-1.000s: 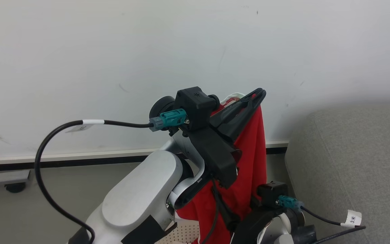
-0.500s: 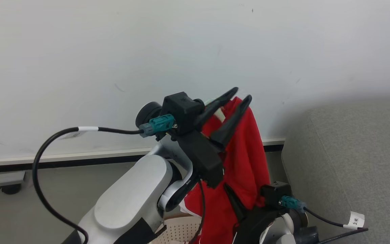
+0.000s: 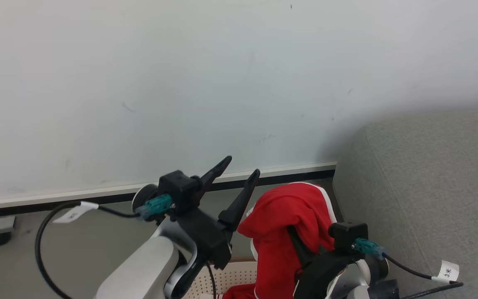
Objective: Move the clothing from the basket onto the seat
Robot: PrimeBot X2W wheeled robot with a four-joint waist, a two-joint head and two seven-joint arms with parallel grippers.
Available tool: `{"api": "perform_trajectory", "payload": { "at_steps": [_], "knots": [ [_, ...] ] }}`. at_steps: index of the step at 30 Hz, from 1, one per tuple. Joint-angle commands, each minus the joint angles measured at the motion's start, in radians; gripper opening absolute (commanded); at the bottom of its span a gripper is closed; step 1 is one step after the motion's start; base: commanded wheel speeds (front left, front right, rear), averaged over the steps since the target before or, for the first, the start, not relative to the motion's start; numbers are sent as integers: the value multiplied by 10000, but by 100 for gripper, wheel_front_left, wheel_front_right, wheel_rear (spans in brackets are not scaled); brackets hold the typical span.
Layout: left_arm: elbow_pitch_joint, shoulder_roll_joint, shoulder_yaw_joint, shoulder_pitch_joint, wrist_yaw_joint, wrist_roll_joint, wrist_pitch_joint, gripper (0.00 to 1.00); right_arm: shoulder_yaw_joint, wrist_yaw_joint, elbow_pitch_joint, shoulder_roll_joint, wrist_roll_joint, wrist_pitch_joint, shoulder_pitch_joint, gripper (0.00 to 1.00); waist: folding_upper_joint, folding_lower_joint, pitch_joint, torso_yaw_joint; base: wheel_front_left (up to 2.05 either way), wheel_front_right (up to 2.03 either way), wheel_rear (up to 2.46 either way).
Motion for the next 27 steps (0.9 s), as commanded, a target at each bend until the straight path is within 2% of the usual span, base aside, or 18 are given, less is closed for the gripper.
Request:
{"api": "perform_trajectory", "payload": {
  "at_steps": [1,9,16,27],
  "knots": [
    [92,159,-53,470,-20,-17,-325,100,-92,-6,-131,-20,-136,57,201,0,0,0,67,-168,0,0,0],
    [256,531,85,2067,38,-159,-1420,100,-627,-6,-741,-17,-672,415,538,0,0,0,172,-674,0,0,0],
    [66,710,320,3295,156,-179,-1669,100,-938,-6,-1164,-17,-989,622,695,0,0,0,202,-1123,0,0,0],
    [-1432,1029,1335,5144,632,385,-1727,100,-1000,-5,-1714,-15,-1244,864,482,0,0,0,548,-2871,0,0,0]
  ]
}}
